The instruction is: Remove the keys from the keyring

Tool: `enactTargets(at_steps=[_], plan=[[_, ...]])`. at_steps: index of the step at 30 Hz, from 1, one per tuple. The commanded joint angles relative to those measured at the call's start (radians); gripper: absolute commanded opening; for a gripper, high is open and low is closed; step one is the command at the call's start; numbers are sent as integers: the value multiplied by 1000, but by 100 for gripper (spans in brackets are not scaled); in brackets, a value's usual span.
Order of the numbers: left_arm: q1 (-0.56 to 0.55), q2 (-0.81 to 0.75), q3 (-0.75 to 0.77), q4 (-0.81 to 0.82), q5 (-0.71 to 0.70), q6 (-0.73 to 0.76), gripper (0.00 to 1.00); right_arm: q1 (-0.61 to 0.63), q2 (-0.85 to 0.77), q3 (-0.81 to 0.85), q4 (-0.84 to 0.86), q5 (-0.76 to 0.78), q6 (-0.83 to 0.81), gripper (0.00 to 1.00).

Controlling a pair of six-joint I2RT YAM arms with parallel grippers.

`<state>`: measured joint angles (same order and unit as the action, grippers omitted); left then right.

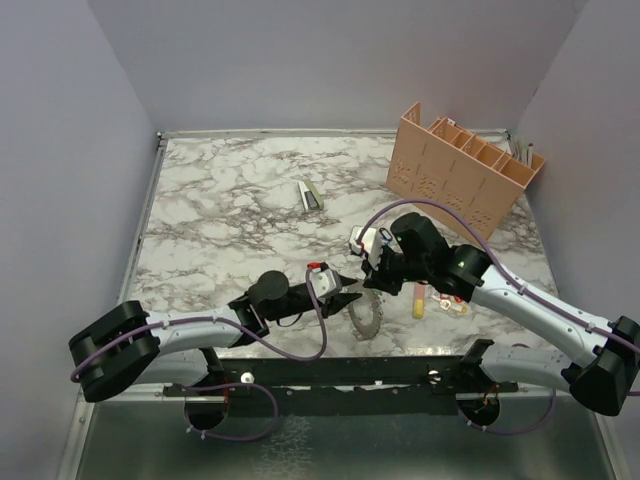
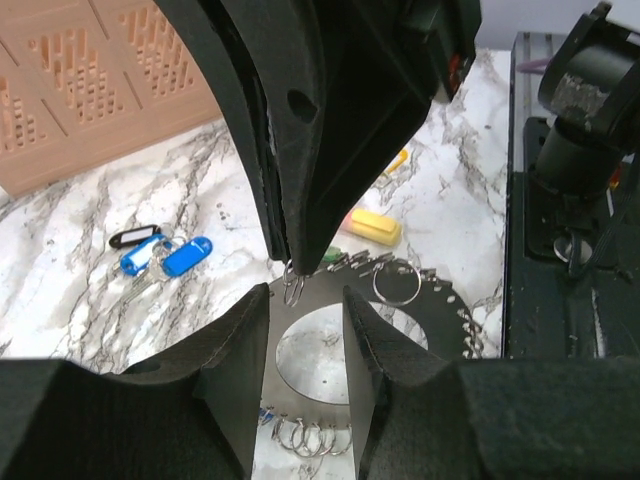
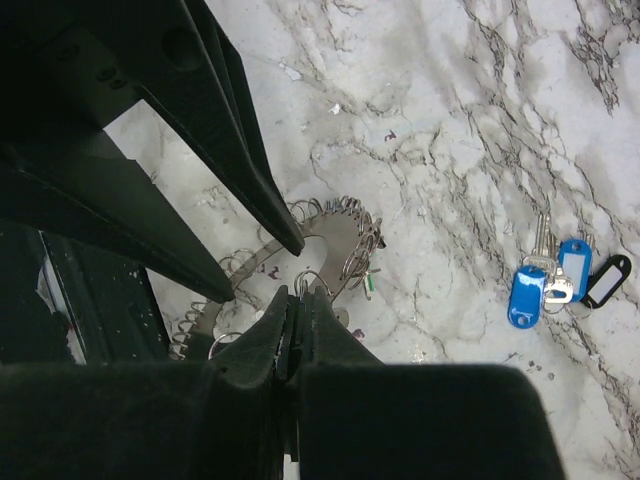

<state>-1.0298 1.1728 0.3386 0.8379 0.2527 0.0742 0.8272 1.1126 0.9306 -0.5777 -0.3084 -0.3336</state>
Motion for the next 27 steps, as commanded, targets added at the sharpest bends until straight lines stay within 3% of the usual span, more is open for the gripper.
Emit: enactTargets(at_steps=[1, 14, 27], plan=[[-3, 46, 32, -28, -19, 42, 36, -1, 2, 37, -19, -34, -14, 1], [0, 166, 83, -30, -28, 82, 31, -1, 2, 28, -9, -35, -9, 1], [1, 167, 92, -25, 29, 104, 20, -1, -5, 28, -6, -37, -2, 1]])
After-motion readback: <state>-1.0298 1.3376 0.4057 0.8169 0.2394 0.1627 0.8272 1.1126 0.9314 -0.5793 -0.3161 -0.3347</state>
